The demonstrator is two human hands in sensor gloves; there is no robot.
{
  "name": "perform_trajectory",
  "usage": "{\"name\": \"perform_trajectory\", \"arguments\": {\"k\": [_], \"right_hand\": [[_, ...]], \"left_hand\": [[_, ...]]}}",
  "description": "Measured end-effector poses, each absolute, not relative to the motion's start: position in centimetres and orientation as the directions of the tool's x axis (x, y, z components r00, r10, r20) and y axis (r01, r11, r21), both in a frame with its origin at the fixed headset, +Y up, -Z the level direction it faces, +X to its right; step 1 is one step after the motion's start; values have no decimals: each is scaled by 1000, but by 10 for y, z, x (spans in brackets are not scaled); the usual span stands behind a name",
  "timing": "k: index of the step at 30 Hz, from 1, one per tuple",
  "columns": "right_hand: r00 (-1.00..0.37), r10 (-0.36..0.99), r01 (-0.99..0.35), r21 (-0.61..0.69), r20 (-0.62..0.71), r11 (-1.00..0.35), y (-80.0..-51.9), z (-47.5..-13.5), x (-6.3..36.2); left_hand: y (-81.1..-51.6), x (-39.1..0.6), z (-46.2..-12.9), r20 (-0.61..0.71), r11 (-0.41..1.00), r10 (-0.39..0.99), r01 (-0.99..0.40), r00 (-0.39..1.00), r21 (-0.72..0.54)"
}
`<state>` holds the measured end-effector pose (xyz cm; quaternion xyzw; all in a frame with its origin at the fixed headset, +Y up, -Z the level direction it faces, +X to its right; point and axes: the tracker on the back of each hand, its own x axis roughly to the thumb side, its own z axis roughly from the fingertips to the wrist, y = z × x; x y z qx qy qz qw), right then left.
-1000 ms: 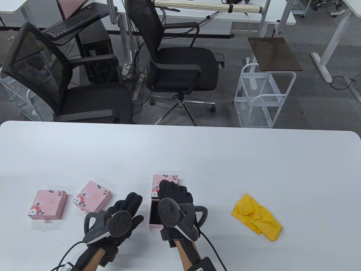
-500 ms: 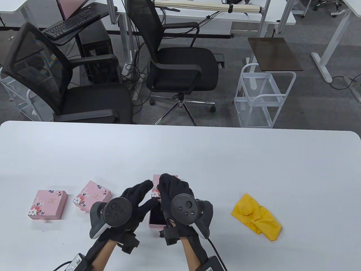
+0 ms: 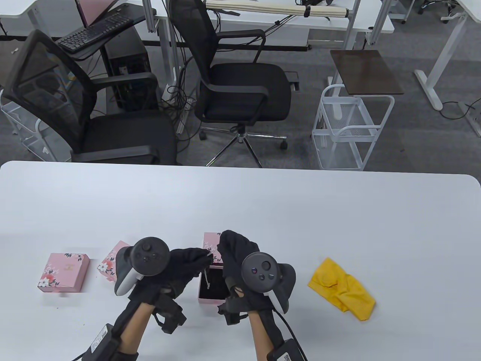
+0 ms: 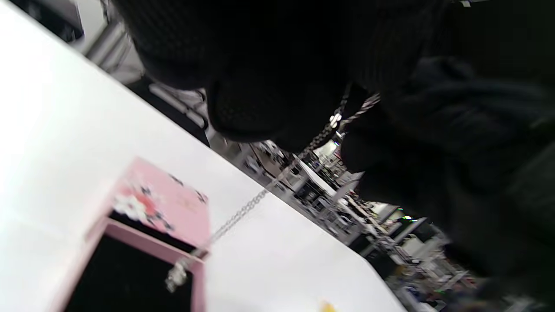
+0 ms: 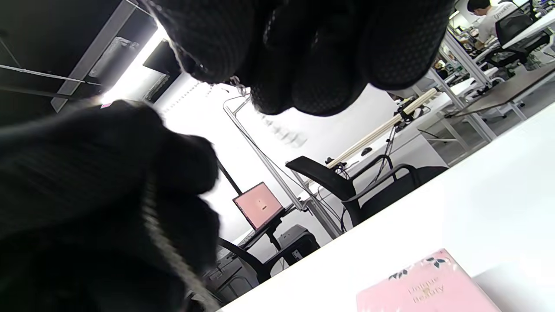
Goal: Dust necklace
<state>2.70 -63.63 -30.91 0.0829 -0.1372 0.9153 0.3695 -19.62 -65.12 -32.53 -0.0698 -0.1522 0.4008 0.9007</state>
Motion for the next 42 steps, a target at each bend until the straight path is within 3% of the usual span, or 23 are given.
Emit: {"name": "perform_trajectory", "arguments": {"k": [5,13,23,29,42], "right_hand": [[-722,646,-689,-163,248,-707,-642,-312,25],[-725,647,-682,-113,238,-723,-644,-313,22],[-692,659,-713,-137,293,-688,-625,-301,20],[-711,625,-686,-119,323,-718,-620,-295,10],[-771,547,-615,-157,326,-773,-632,-290,-15]], "left_hand": [[-659,-202,-333,164,494,868,-783,468,-379],[-660,-207,-333,112,408,911,-828,397,-384],[-659,-221,-331,61,330,944,-918,325,-221],[-654,-224,-327,87,361,932,-924,352,-129],[-654,-215,-322,98,341,938,-933,332,-109]]}}
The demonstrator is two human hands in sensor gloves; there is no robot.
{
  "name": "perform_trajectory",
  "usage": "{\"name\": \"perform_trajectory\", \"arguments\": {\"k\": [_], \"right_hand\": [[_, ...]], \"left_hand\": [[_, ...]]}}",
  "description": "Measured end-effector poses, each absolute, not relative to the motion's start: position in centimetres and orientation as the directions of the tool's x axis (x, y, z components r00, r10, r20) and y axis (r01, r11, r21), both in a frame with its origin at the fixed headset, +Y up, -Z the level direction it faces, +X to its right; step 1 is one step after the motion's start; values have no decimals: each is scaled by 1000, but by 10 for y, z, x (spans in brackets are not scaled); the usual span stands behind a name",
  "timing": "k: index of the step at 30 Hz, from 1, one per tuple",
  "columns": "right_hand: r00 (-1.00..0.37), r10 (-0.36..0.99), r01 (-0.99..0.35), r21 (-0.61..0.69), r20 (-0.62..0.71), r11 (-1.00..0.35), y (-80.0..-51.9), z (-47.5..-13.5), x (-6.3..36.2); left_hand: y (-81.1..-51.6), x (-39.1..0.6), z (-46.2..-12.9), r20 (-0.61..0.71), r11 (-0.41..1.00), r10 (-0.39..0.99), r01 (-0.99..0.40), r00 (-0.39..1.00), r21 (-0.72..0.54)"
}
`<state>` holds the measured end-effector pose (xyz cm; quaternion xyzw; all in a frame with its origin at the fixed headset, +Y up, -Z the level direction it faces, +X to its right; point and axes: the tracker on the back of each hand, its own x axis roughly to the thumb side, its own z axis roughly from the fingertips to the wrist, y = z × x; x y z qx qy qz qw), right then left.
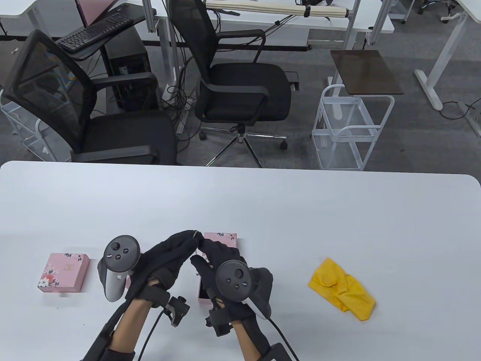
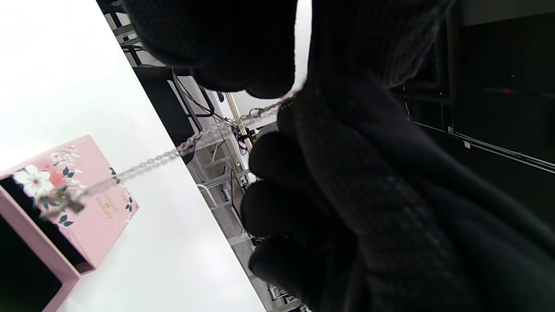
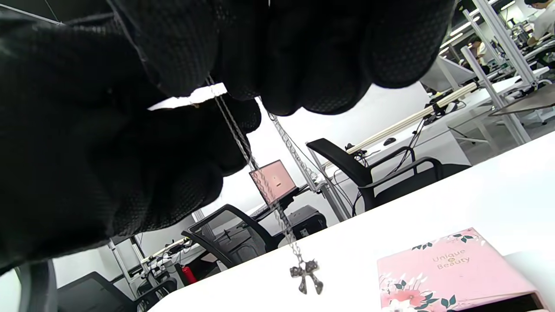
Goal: Dust necklace
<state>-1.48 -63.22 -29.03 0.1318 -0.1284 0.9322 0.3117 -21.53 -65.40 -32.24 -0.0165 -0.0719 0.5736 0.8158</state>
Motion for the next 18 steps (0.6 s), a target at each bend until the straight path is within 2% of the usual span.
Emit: {"name": "perform_trajectory", "arguments": {"k": [6,9,18], "right_hand": [[-815,502,-572,-267,288,-776,-644,-287,-27],[-831,467,-546,-283,302,-789,-644,-286,-30],[-799,499,-561,-116,335,-820,-644,-288,-35]], "left_hand": [[-656,-209,-323,94,324,945,-933,312,-159],[-657,-213,-324,89,341,939,-932,332,-122],[-650,-242,-325,26,407,913,-913,406,-23]]}}
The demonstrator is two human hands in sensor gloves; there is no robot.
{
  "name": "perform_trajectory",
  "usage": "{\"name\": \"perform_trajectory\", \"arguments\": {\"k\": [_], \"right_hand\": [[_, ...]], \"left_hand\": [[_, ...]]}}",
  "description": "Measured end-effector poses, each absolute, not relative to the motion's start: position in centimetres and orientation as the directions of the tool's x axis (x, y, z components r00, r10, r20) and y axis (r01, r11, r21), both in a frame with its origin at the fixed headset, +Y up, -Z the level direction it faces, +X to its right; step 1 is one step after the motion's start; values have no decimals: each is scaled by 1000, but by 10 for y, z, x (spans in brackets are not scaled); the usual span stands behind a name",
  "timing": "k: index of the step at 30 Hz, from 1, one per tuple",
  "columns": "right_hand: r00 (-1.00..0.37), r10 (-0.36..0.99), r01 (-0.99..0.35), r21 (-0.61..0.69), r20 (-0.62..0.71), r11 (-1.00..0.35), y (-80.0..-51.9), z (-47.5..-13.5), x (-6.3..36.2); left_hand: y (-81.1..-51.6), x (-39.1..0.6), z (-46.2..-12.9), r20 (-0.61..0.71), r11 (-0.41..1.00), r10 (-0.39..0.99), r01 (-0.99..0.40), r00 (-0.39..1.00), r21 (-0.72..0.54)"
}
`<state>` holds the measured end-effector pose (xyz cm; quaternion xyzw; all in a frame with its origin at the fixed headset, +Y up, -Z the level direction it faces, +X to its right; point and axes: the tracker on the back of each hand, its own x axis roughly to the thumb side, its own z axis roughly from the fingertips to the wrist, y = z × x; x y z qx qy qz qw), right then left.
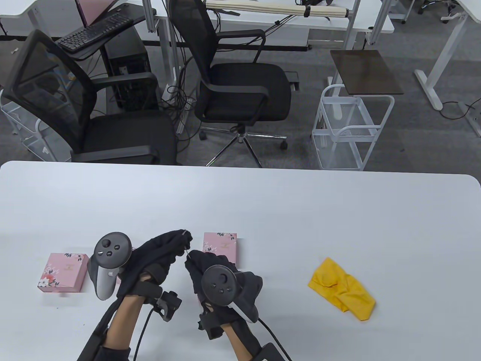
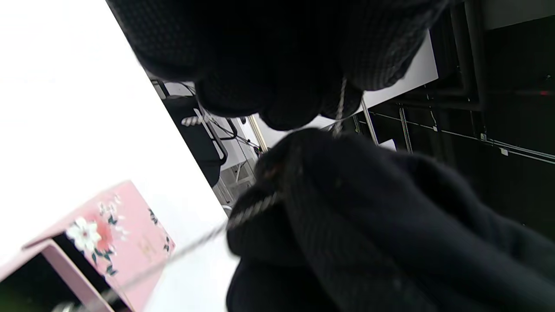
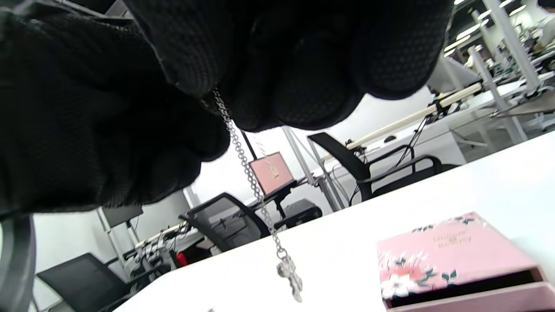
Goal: Dust necklace
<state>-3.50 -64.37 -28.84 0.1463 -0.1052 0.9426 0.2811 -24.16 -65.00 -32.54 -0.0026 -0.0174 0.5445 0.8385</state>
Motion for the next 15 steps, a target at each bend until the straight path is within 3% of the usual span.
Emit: {"name": "perform_trajectory", "arguments": {"k": [9,15], "right_hand": [[-806,474,-514,-22,354,-858,-653,-290,-46],[-788,508,-533,26,349,-845,-660,-292,-48]], "left_hand": [[-644,-262,-323,61,298,951,-952,302,73],[-636,-267,-319,111,339,928,-929,356,147]]}}
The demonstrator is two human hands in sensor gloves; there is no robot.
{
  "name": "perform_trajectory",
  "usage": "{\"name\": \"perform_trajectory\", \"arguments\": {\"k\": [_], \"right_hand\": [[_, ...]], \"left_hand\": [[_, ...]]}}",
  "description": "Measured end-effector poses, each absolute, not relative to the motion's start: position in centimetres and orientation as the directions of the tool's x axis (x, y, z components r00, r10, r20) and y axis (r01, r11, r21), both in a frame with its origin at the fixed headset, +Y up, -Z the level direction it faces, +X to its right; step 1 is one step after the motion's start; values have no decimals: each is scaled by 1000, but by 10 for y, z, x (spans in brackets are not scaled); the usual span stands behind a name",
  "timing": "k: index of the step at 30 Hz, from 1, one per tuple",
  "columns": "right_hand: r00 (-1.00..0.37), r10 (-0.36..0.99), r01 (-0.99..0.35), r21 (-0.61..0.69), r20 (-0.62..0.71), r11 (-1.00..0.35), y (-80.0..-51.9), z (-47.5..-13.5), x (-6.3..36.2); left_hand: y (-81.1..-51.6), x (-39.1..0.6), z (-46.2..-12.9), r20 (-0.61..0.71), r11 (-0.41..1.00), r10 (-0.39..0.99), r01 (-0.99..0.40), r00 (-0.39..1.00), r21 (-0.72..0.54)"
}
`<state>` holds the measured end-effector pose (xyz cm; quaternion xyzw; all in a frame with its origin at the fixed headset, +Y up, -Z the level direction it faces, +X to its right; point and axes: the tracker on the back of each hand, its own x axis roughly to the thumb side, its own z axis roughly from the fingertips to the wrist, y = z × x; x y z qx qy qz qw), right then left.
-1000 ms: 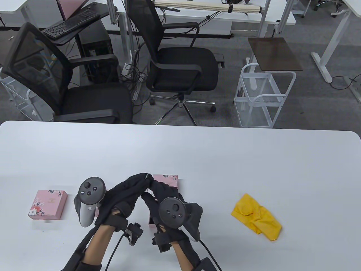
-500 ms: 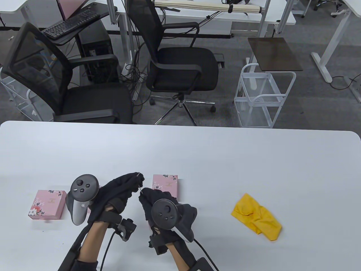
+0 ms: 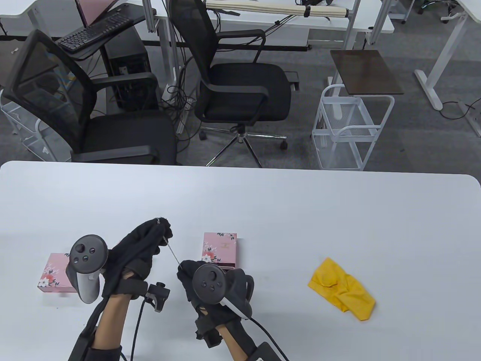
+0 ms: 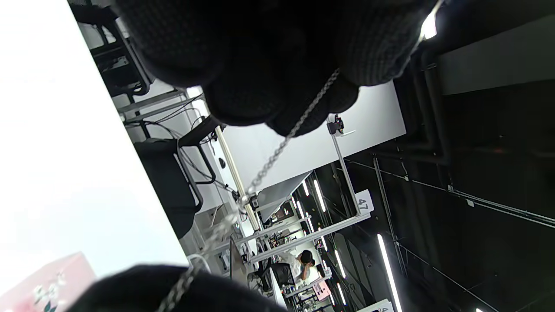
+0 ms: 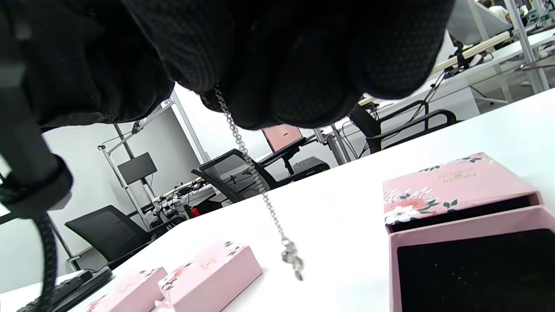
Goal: Dust necklace
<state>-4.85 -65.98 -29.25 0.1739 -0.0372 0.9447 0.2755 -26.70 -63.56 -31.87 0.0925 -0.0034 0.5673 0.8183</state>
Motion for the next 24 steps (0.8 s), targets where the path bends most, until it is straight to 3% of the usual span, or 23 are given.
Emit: {"name": "perform_trajectory", "arguments": {"k": [8,13,24], "right_hand": [[-794,495,-521,24,352,-853,-662,-292,-51],[-798,492,-515,30,349,-857,-664,-293,-52],[-801,497,-508,58,335,-859,-669,-295,-51]], "left_hand": [[-630,-264,-314,148,349,911,-912,384,215],[-620,-267,-307,153,451,845,-836,512,312],[-608,-268,-297,209,412,838,-835,505,365]]}}
